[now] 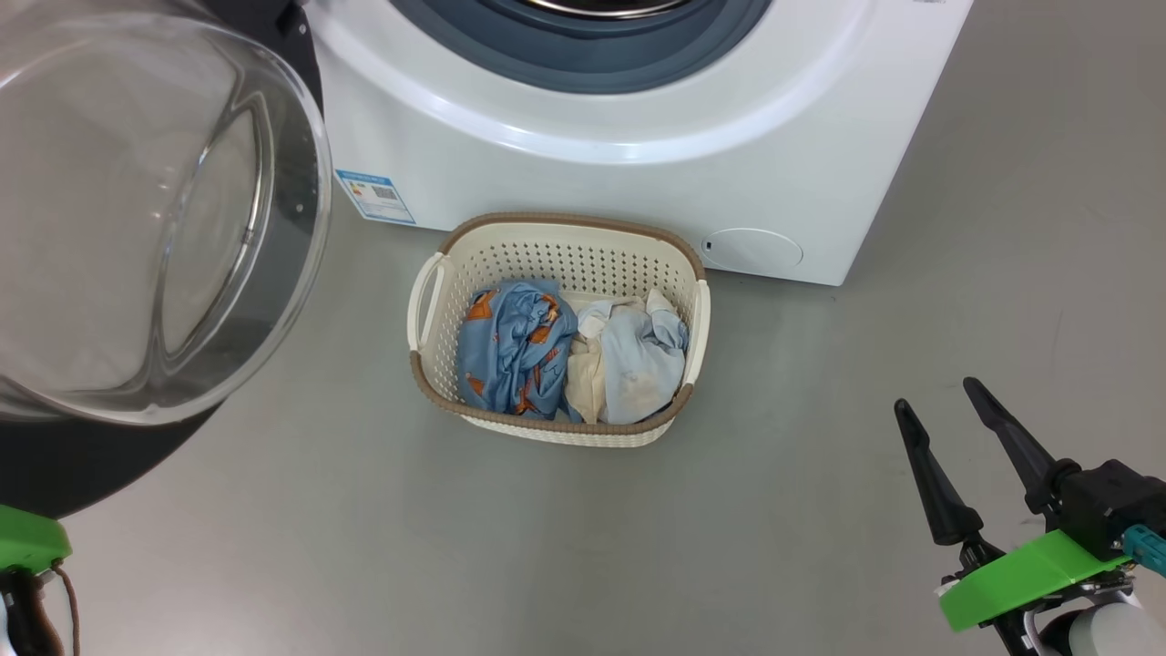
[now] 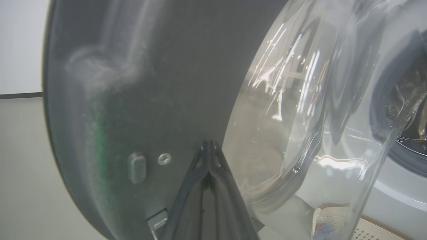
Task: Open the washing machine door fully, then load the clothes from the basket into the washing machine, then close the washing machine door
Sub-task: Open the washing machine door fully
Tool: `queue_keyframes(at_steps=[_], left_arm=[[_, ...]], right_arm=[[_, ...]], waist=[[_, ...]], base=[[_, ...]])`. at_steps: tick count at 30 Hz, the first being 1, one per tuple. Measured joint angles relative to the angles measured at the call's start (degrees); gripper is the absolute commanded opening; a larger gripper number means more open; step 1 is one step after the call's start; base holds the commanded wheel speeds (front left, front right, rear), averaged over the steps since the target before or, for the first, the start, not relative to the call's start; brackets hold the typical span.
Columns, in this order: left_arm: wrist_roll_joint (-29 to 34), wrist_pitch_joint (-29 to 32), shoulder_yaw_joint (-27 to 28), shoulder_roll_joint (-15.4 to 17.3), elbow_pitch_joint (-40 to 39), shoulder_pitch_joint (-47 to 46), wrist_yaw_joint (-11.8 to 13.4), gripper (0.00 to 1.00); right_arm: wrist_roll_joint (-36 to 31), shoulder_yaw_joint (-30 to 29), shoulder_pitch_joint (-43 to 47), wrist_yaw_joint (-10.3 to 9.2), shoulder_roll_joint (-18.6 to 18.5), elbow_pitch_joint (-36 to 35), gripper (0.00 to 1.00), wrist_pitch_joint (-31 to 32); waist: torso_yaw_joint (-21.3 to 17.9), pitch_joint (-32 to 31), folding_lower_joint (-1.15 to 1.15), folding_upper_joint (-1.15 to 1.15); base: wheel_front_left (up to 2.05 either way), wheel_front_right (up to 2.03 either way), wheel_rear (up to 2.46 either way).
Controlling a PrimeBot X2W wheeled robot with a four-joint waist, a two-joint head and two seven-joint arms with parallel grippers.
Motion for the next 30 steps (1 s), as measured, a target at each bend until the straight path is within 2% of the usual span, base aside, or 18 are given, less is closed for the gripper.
queue_keyframes(at_steps=[9,13,19,22,30], left_arm=[[4.1,0.0,2.7,-2.8,-1.0,-0.4,-2.3,0.00],[6.8,0.0,2.5,-4.4,-5.4,1.3,-3.9,0.00],[9.3,0.0,1.5,-7.1,-12.1,5.2,-4.9,0.00],[9.9,0.0,1.1,-7.3,-14.5,6.3,-6.3,0.00],[11.8,0.0,-1.3,-8.0,-21.6,7.9,-7.6,0.00]], right_arm=[[0.1,0.0,-0.7,0.00,0.2,0.6,1.00,0.0],[0.2,0.1,-0.7,0.00,0.8,1.2,1.00,-0.6],[0.2,0.4,-0.7,0.00,1.0,2.4,1.00,-1.1],[0.2,0.6,-0.7,0.00,1.4,2.9,1.00,-1.4],[0.4,0.7,-0.7,0.00,2.6,4.0,1.00,-2.1]], waist=[[-0.5,-0.7,0.00,0.00],[-1.0,-1.5,0.00,0.00],[-2.2,-2.6,0.00,0.00],[-3.1,-3.2,0.00,0.00],[-5.8,-5.0,0.00,0.00]], base=[[0.00,0.00,0.00],[0.00,0.00,0.00],[0.00,0.00,0.00],[0.00,0.00,0.00],[0.00,0.00,0.00]])
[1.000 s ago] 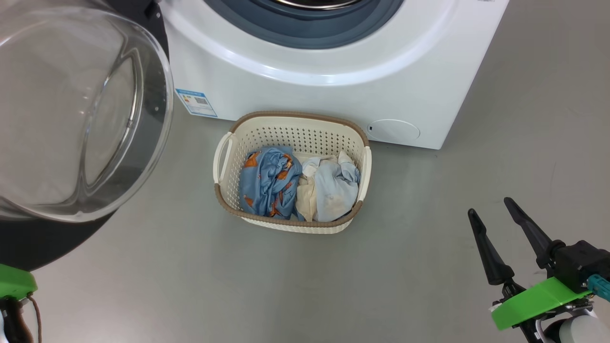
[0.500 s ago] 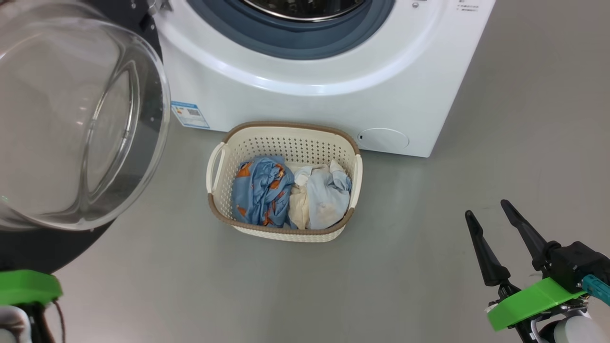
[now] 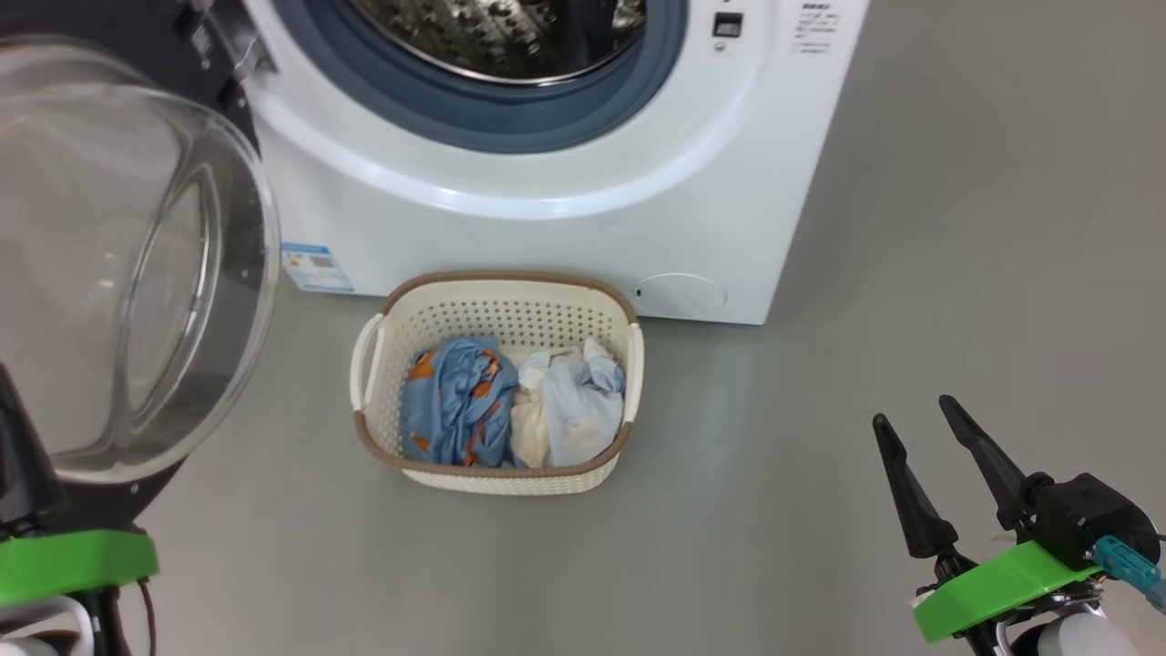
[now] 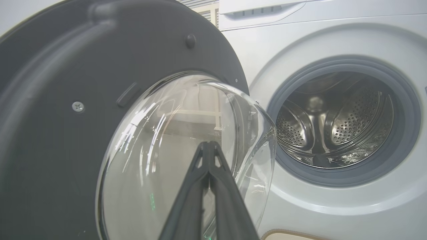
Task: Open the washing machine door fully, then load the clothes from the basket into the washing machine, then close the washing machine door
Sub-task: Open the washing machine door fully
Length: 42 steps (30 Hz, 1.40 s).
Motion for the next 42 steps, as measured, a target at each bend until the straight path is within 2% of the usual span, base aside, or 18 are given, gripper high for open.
queue_keyframes(at_steps=[1,2,3,19,31,42], left_arm=[[0.1,0.0,-0.5,-0.1,-1.3,0.6,-0.2,0.08],[0.3,0.0,-1.1,-0.2,-2.6,1.2,-0.3,0.47],[0.3,0.0,-1.7,-0.3,-3.7,1.8,-0.7,1.00],[-0.6,0.0,-8.8,-0.9,-6.2,13.4,-1.1,1.00],[-1.3,0.0,-11.9,-0.9,-4.9,19.7,2.5,1.00],[-4.1,0.0,-12.1,-0.9,-5.8,21.8,2.9,1.00]], right_arm=[[0.0,-0.1,0.0,0.00,0.1,0.1,1.00,0.0],[0.0,-0.2,0.0,0.00,0.2,0.2,1.00,0.0],[0.0,-0.3,0.1,0.00,0.4,0.2,1.00,0.0],[0.0,-0.7,1.7,0.00,2.2,-0.7,1.00,-0.5],[-0.9,-2.2,5.5,0.00,3.5,-3.9,1.00,-0.6],[-1.0,-3.3,5.7,0.00,4.0,-5.1,1.00,-0.6]], waist=[[-0.4,-0.2,0.00,0.00],[-0.8,-0.5,0.00,0.00],[-1.3,-0.7,0.00,0.00],[-9.1,-3.0,0.00,0.00],[-13.4,-5.9,0.00,0.00],[-14.3,-7.4,0.00,0.00]], base=[[0.00,0.00,0.00],[0.00,0.00,0.00],[0.00,0.00,0.00],[0.00,0.00,0.00],[0.00,0.00,0.00],[0.00,0.00,0.00]])
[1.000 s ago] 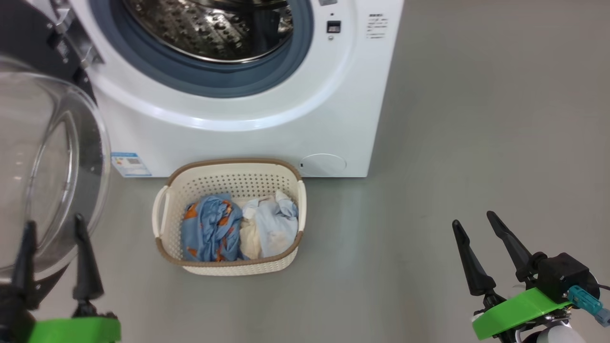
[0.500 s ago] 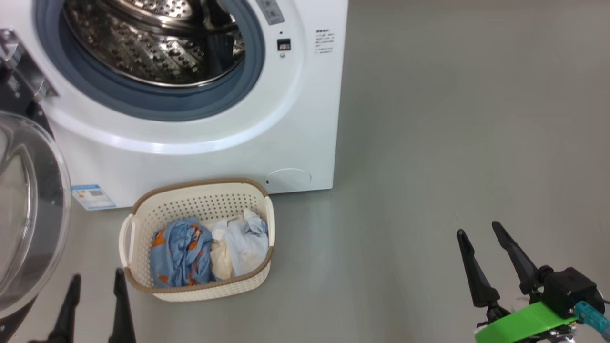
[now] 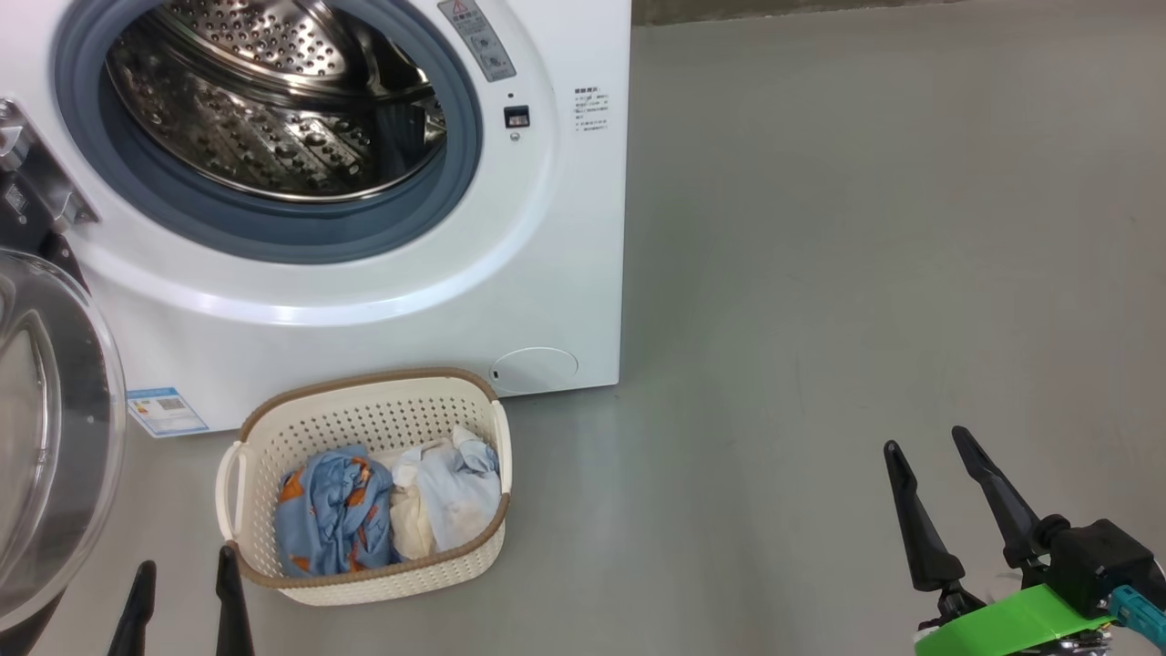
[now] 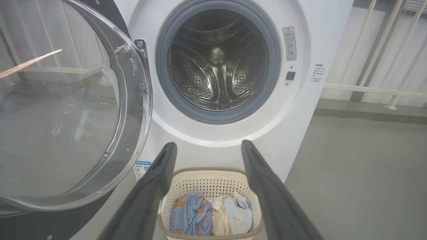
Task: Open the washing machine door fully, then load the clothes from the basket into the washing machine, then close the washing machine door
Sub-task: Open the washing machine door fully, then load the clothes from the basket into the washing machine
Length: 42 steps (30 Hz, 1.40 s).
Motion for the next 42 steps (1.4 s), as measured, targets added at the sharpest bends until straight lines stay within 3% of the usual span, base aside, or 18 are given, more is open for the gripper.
queue_keyframes(at_steps=[31,42], left_arm=[[-0.2,0.0,-0.2,0.0,1.1,-1.3,0.5,1.00],[-0.2,0.0,-0.3,0.0,1.7,-1.5,0.6,1.00]], right_arm=[[-0.4,0.1,-0.1,0.00,0.7,0.8,1.00,0.0],[-0.4,0.1,-0.2,0.00,0.5,0.9,1.00,0.0]], waist=[[1.9,1.5,0.00,0.00],[2.6,1.6,0.00,0.00]], base=[[0.01,-0.01,0.00],[0.94,-0.94,0.00]])
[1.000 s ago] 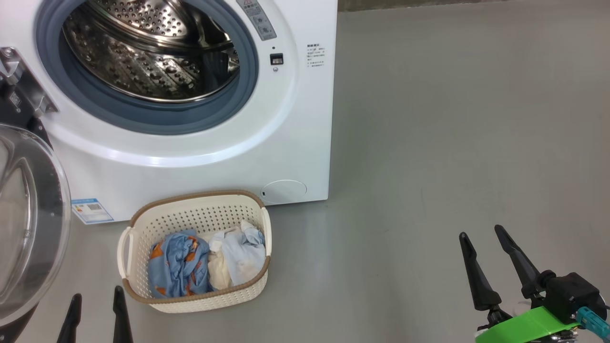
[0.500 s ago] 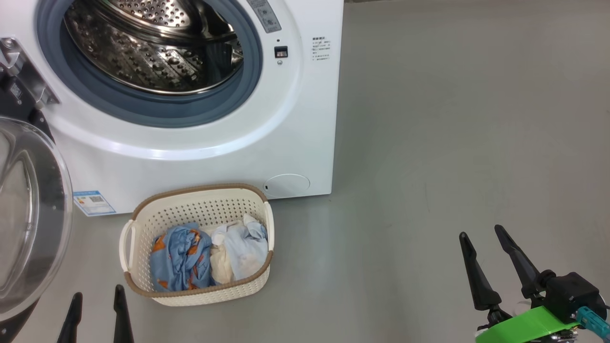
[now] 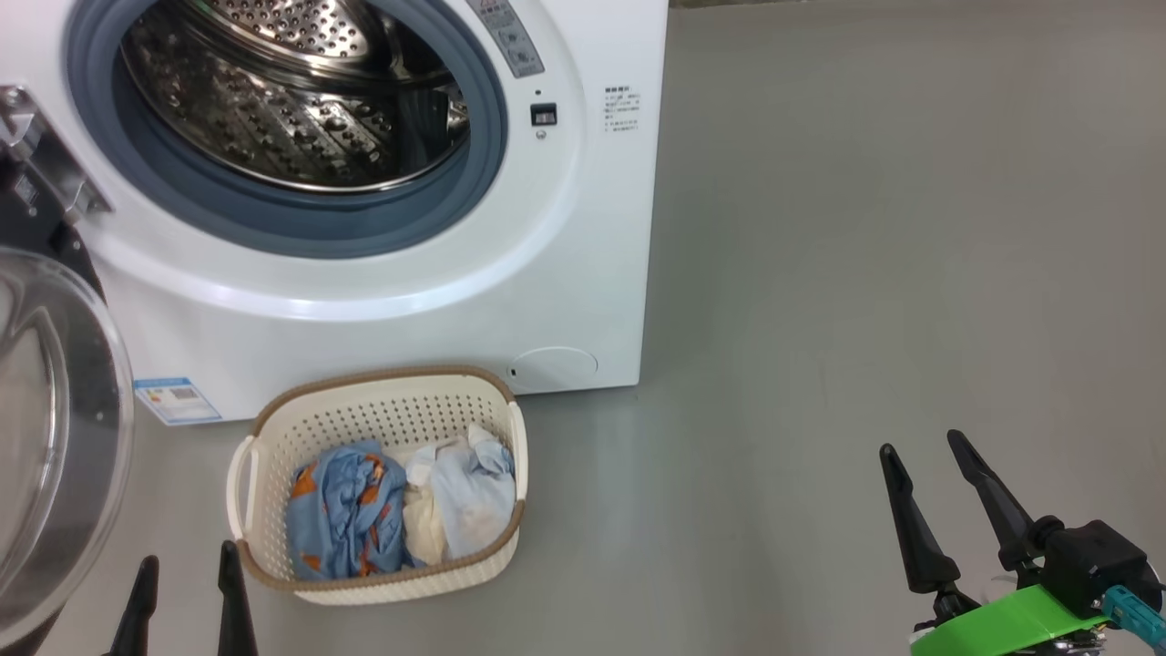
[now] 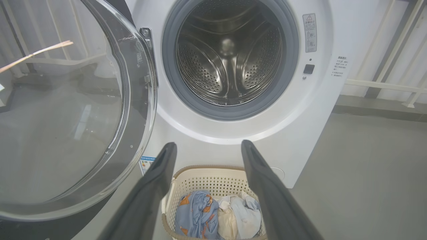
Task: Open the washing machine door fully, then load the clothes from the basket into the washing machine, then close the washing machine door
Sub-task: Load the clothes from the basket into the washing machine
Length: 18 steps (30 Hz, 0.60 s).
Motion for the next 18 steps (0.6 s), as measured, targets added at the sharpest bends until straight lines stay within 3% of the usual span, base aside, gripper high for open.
queue_keyframes(at_steps=[10,18], left_arm=[[-0.2,0.0,0.1,0.0,-1.0,-0.5,0.9,1.00],[-0.6,0.0,0.0,0.0,-0.9,-1.1,0.9,1.00]], right_arm=[[0.1,0.0,0.0,0.00,-0.1,-0.1,1.00,0.0],[0.6,0.0,-0.2,0.00,-0.4,0.0,1.00,0.0]], waist=[[0.5,0.8,0.00,0.00],[0.6,1.5,0.00,0.00]], base=[[1.82,-1.82,0.00],[0.76,-0.76,0.00]])
